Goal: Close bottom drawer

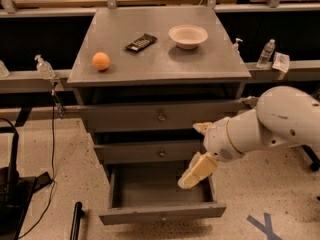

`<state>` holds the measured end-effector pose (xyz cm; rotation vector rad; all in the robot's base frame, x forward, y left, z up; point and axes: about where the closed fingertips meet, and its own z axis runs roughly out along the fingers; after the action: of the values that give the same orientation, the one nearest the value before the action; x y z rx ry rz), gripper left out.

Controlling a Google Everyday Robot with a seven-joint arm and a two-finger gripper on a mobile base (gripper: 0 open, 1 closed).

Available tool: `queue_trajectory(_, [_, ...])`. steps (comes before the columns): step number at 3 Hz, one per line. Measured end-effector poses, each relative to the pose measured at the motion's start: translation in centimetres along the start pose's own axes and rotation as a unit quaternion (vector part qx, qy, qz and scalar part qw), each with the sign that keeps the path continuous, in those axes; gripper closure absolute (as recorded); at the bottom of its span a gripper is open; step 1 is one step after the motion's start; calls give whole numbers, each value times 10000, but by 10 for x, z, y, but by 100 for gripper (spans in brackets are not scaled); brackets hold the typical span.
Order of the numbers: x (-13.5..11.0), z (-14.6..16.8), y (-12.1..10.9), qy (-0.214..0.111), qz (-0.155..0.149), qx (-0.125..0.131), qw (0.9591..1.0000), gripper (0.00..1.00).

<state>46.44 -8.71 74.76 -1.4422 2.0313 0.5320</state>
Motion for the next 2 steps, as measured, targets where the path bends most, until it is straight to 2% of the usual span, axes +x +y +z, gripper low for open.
queue_trajectory(1, [-6, 4, -25, -31, 28, 338, 9994, 0])
queue_trajectory(2, [26, -15, -33, 544, -210, 570, 9967, 0])
